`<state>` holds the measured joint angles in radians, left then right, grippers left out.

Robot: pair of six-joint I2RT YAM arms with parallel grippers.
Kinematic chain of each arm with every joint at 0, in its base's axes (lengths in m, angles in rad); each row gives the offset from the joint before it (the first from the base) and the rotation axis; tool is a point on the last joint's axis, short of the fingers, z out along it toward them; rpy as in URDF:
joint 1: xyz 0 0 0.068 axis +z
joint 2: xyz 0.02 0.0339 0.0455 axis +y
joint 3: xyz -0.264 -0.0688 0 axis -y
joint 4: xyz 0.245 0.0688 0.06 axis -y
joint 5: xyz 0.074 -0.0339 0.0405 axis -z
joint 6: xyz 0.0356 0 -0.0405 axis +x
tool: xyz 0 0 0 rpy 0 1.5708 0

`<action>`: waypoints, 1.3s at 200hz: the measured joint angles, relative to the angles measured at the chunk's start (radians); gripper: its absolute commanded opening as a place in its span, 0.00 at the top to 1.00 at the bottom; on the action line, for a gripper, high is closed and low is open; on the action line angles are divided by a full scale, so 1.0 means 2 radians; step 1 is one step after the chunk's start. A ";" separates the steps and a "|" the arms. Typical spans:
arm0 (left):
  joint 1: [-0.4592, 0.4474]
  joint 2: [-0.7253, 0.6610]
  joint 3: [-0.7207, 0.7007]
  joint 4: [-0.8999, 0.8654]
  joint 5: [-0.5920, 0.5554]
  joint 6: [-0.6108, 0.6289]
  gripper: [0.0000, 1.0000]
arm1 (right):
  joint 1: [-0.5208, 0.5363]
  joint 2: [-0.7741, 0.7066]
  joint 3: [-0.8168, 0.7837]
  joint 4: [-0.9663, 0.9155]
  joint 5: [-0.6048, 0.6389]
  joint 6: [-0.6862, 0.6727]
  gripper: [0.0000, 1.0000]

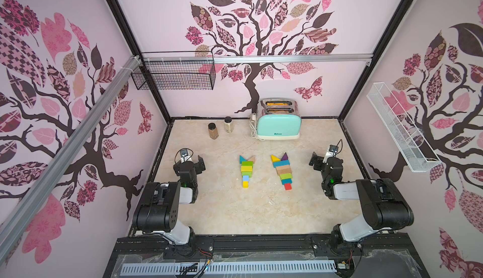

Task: Assemble a carrot with building blocks
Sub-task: Reset both arms

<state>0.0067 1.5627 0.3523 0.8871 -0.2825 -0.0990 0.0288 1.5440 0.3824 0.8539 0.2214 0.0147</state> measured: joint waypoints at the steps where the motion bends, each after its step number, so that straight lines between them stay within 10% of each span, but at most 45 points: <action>1: 0.000 0.000 0.000 0.000 0.000 0.000 0.02 | 0.000 0.000 0.000 0.000 0.000 0.000 0.01; 260: 0.000 0.000 0.000 0.000 0.000 0.001 0.02 | 0.003 0.000 0.009 -0.019 -0.038 -0.021 0.01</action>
<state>0.0059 1.5627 0.3523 0.8871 -0.2825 -0.0963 0.0353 1.5440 0.3996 0.8154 0.1448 -0.0273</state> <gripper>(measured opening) 0.981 0.993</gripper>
